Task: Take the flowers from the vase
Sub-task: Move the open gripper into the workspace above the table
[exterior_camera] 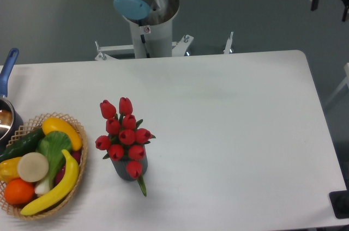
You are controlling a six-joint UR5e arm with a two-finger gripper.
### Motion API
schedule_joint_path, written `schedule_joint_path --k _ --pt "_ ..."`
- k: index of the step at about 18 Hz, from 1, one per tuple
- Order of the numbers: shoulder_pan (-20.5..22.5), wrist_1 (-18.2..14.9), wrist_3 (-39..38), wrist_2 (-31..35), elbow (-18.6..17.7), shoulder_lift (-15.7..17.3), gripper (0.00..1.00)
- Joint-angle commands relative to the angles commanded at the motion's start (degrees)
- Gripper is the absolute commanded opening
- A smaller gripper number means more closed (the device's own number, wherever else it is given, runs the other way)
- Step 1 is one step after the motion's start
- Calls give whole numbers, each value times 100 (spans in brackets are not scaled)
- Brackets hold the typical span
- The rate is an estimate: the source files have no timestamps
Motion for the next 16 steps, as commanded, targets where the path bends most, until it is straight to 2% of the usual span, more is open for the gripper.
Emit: schedule_joint_path --k 7,13,16 --pt "-9 -44 -175 -52 18 0 100" --pt "18 -18 -1483 -1044 -97 -18 100" --pt "-61 9 -2273 -1265 -184 17 100"
